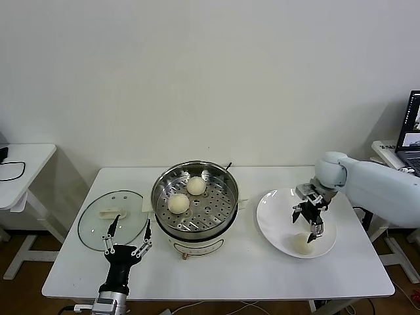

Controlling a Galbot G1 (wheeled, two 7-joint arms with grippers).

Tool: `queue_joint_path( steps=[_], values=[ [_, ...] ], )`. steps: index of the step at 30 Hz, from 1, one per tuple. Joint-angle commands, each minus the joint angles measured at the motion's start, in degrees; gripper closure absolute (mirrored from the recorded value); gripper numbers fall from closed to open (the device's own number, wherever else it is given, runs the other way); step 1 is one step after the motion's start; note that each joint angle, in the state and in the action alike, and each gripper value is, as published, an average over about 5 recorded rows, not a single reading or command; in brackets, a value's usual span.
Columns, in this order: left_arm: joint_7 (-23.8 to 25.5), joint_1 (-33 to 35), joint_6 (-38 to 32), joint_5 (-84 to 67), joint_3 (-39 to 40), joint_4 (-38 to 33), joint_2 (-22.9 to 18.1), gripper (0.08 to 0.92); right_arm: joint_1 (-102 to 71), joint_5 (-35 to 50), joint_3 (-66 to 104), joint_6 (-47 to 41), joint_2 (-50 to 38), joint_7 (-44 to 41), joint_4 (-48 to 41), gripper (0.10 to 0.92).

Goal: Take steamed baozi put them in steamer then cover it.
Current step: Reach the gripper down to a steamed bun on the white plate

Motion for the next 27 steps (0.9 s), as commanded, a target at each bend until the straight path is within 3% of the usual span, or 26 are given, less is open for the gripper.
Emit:
queue_joint_path(
  steps=[1, 19, 27],
  values=[
    [0.0, 0.1, -0.1, 0.0, -0.1, 0.1, 0.0, 0.177, -3.0, -1.2, 0.4, 0.4, -0.4, 0.3, -0.4, 0.203],
    [-0.1, -0.1, -0.4, 0.1, -0.4, 0.6, 0.1, 0.177, -3.7, -1.9, 0.2, 0.5, 0.8, 0.5, -1.6, 0.212],
    [-0.2, -0.2, -0.5, 0.1, -0.4, 0.5, 0.1, 0.177, -1.5, -1.6, 0.0, 0.9, 0.1, 0.9, -0.7, 0.318]
  ],
)
